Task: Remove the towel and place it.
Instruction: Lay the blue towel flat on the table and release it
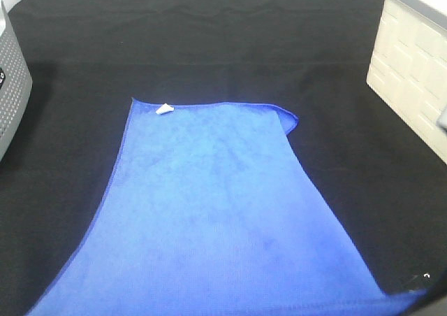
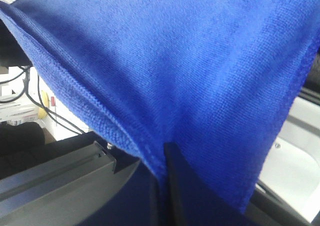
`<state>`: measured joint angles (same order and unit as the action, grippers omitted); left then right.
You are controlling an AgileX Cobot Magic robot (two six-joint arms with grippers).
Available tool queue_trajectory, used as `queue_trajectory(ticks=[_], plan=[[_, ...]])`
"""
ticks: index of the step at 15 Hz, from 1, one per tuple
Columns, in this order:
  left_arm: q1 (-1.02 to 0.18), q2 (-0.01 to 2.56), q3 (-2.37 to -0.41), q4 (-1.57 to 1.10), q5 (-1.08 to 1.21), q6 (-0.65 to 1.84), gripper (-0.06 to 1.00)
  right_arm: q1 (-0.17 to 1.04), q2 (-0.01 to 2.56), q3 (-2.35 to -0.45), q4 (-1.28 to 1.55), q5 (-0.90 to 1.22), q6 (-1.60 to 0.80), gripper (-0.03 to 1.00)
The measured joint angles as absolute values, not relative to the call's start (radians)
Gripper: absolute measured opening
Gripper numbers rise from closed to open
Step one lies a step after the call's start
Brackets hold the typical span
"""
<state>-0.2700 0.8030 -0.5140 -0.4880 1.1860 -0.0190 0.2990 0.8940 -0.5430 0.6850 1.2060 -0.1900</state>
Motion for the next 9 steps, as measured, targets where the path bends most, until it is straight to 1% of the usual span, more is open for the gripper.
queue_trajectory(ticks=[1, 4, 9], plan=[[-0.27, 0.803, -0.514, -0.488, 1.186, -0.019, 0.0, 0.299, 0.894, -0.543, 0.685, 1.206, -0.19, 0.0], [-0.27, 0.803, -0.509, -0.488, 1.187, -0.024, 0.0, 0.298, 0.911, -0.456, 0.692, 1.204, -0.19, 0.0], [-0.27, 0.847, -0.508, -0.487, 1.191, -0.098, 0.0, 0.297, 1.029, -0.445, 0.692, 1.193, -0.191, 0.0]])
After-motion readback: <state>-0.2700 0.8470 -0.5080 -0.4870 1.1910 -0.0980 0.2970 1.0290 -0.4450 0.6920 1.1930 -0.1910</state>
